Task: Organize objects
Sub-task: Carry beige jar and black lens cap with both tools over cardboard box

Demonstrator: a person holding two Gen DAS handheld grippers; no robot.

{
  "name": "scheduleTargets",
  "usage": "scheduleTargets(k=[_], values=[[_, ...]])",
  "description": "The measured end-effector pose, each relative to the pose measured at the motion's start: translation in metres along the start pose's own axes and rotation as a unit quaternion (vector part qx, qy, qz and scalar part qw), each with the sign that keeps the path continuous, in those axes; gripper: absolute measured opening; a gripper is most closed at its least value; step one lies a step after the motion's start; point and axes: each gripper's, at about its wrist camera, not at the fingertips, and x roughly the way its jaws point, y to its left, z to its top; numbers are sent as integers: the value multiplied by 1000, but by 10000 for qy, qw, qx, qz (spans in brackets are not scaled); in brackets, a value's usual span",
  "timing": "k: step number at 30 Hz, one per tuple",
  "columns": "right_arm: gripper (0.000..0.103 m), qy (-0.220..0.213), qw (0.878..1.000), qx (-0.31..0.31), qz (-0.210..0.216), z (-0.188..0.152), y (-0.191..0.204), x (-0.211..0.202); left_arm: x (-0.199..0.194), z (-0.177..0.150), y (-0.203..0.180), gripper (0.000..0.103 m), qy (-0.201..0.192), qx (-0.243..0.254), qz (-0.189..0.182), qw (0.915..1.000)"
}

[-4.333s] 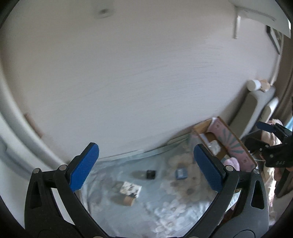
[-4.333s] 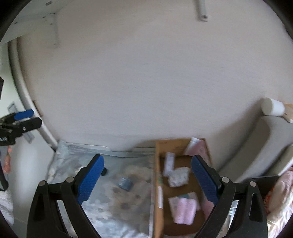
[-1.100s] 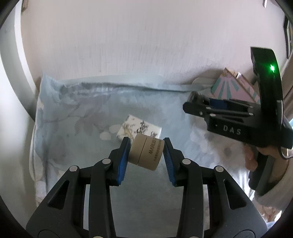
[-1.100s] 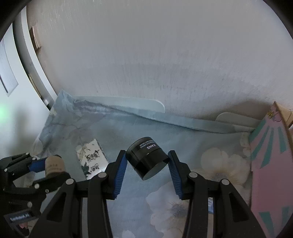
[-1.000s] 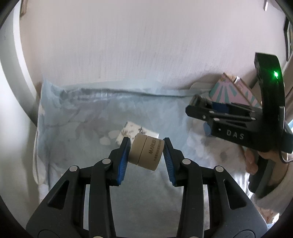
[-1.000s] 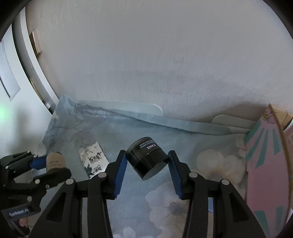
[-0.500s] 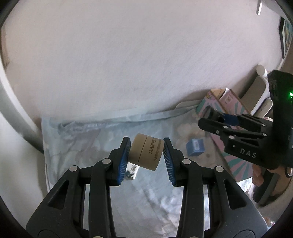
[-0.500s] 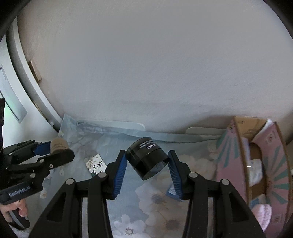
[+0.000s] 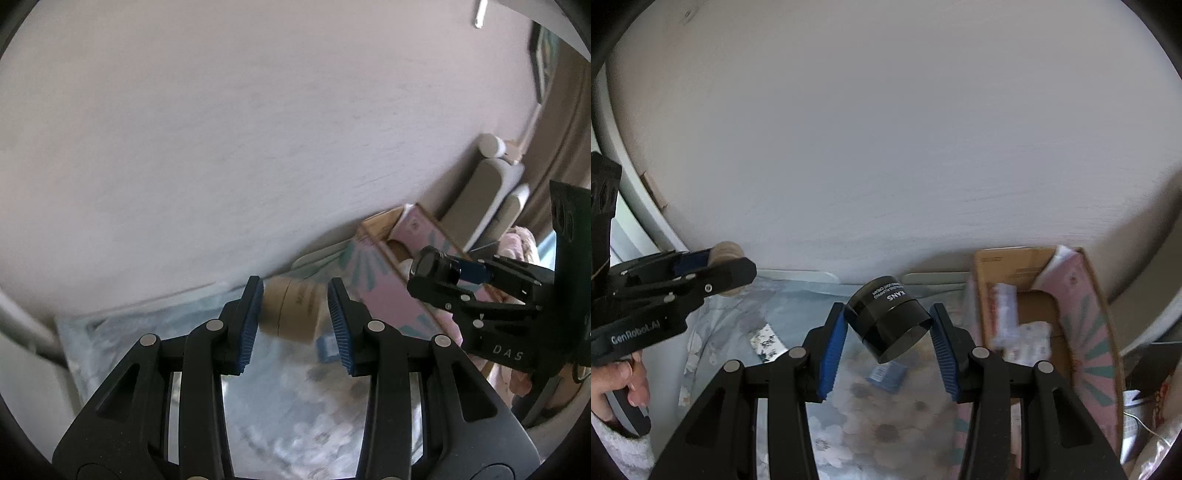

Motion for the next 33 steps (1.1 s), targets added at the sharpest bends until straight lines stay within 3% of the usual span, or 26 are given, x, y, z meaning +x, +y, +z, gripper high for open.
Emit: scheduleTargets(k=[13,18,26,33], values=[[42,34,9967,599,-542,-18,-78,-40,29,35,-77,31,140,509,-757,9957],[42,54,9962,637,-594,-30,-97,-47,42,32,-88,31,251,594,-785,9948],[42,155,9953,800,-532,-44,-104,-45,53,10,-76,32,436,358,-667,9962],[42,228,9961,772,-350,-52,-94,-37,45,-46,-28,35,552,7,-112,9984]])
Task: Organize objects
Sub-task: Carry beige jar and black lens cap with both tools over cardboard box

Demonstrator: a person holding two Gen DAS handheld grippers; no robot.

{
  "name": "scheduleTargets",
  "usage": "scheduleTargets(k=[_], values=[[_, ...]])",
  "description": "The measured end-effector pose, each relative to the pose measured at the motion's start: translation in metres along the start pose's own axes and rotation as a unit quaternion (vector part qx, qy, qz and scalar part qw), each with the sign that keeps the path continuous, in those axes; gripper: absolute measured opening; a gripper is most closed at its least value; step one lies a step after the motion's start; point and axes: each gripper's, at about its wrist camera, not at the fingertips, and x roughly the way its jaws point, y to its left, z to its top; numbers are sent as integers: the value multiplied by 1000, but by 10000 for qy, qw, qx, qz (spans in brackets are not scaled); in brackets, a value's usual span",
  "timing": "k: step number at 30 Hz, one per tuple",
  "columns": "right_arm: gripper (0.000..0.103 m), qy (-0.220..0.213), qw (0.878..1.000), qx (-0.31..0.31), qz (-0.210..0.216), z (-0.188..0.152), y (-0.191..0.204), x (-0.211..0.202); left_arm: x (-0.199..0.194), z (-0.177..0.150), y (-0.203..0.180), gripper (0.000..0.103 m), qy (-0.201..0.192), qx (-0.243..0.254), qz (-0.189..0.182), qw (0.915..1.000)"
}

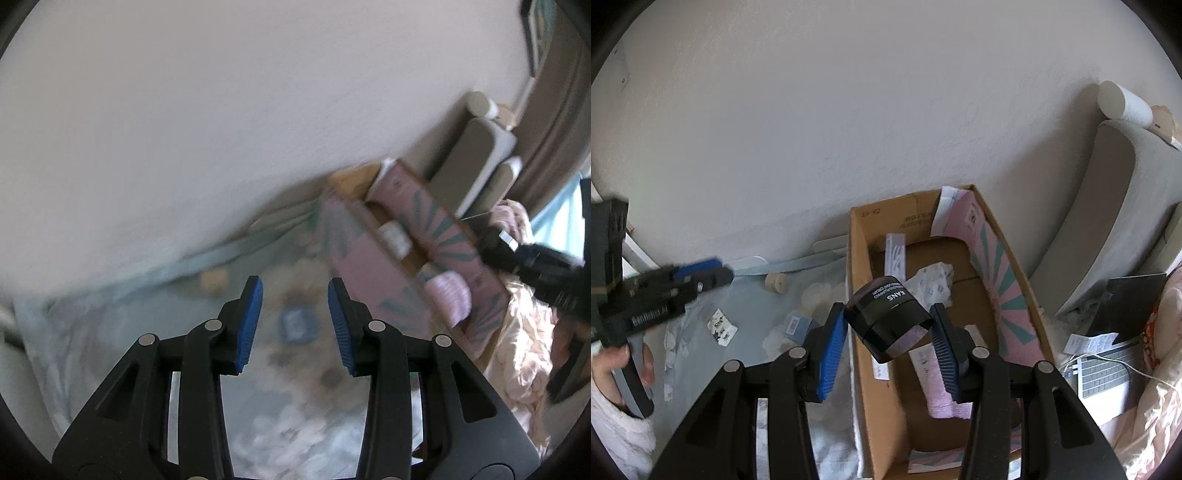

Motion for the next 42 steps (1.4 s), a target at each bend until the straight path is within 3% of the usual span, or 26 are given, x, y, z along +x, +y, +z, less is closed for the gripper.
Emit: scheduleTargets(k=[2,3,4,5,11,20,23,25,29,31,32,34,42], values=[[42,42,10000,-38,72,-2,6,3,0,-22,16,45,55,-155,158,9997],[42,57,9999,-51,98,-3,9,4,1,-33,24,76,108,-226,252,9994],[42,76,9999,-64,141,-4,13,6,3,-41,29,99,144,-259,312,9991],[42,90,9998,-74,176,-5,14,8,2,-51,34,103,107,-295,391,9987],[42,157,9991,-204,335,-7,33,18,21,-82,54,103,177,-479,625,9967],[42,112,9988,-407,242,-14,44,28,95,-45,63,103,112,-447,628,9970],[42,139,9988,-409,215,-18,42,36,120,-38,65,94,135,-417,595,9973],[42,167,9989,-404,192,-20,39,41,138,-36,67,77,258,-420,554,9972],[42,197,9989,-377,172,-23,36,47,152,-34,68,68,200,-382,634,9971],[42,206,9989,-373,170,-24,35,49,155,-31,68,47,157,-368,695,9968],[42,203,9990,-373,166,-24,36,50,156,-29,69,44,148,-384,687,9968],[42,198,9990,-364,175,-24,36,50,158,-27,69,27,158,-345,766,9963],[42,107,9989,-423,182,-19,40,47,142,-22,68,26,-2,-464,625,9970]])
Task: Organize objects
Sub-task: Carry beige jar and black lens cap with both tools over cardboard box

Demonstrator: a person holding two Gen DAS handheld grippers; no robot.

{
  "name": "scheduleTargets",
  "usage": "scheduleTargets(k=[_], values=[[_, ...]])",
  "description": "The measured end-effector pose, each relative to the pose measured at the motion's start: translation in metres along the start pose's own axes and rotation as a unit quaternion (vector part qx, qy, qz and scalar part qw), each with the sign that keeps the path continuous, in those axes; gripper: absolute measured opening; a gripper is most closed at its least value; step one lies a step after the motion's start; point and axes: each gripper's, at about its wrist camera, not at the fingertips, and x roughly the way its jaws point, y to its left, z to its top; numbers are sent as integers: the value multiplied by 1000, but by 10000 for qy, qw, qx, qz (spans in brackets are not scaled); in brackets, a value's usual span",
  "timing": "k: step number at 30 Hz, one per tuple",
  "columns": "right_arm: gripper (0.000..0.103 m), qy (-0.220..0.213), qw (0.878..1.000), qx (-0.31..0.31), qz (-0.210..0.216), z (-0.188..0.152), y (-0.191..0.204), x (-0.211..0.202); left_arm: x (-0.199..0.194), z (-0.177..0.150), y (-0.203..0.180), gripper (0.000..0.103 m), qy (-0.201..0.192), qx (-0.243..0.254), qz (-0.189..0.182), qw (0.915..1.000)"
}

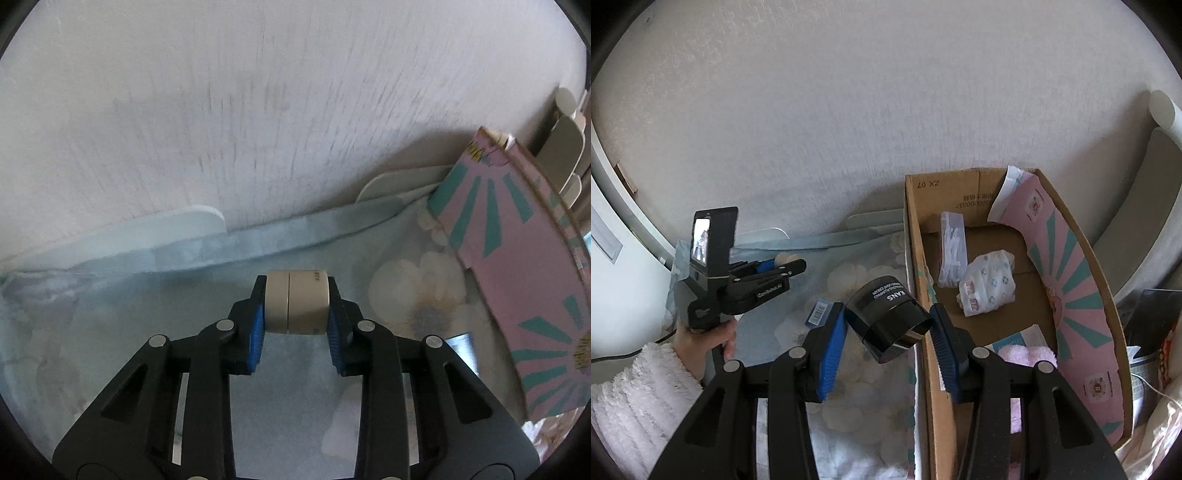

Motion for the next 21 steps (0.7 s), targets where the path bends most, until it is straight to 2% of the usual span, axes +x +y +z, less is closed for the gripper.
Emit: scheduleTargets(k=[11,16,21], values=[[42,-298,9994,148,6,27,-8,-48,-78,67,-48,26,-483,384,-250,9978],[42,-351,9990,270,-8,41,-25,-71,-105,101,-91,26,-618,706,-533,9942],[42,-368,9983,397,-217,41,-46,-87,-112,125,-142,26,-601,1051,-875,9888]])
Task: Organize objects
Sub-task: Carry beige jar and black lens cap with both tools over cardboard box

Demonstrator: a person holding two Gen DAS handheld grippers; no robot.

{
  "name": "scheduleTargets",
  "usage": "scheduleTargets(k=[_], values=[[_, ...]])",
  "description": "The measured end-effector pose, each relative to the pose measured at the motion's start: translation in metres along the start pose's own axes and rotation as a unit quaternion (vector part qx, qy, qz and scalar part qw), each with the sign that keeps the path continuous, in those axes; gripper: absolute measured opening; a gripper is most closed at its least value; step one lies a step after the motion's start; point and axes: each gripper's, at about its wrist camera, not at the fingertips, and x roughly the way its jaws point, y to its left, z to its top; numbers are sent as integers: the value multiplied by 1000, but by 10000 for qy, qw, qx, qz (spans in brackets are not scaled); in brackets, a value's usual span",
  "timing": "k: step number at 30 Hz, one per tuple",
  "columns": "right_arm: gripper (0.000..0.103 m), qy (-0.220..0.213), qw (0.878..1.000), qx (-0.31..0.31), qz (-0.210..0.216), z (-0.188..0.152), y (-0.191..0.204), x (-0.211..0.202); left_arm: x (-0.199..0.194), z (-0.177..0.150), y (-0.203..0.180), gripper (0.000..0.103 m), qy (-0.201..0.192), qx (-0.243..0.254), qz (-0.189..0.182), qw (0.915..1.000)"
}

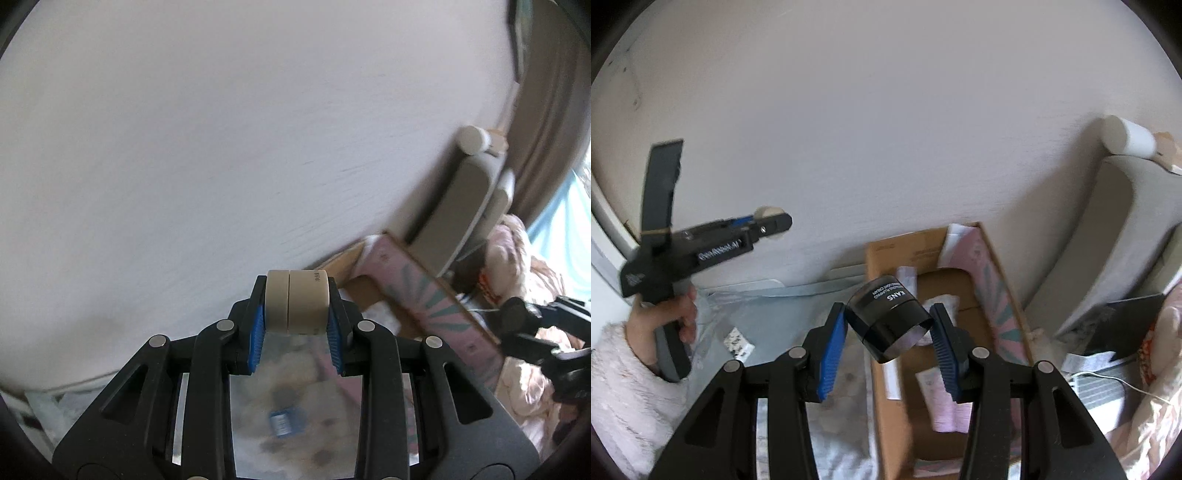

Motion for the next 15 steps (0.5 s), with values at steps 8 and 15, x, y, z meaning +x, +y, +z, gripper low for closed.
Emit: scheduleTargets(k=[8,15], values=[[42,155,9990,136,-388,-15,-35,-5,13,9,-77,26,325,622,-509,9962],[42,467,9968,345,-546,-41,-62,3,65,-10,-122,26,848,875,-805,9893]])
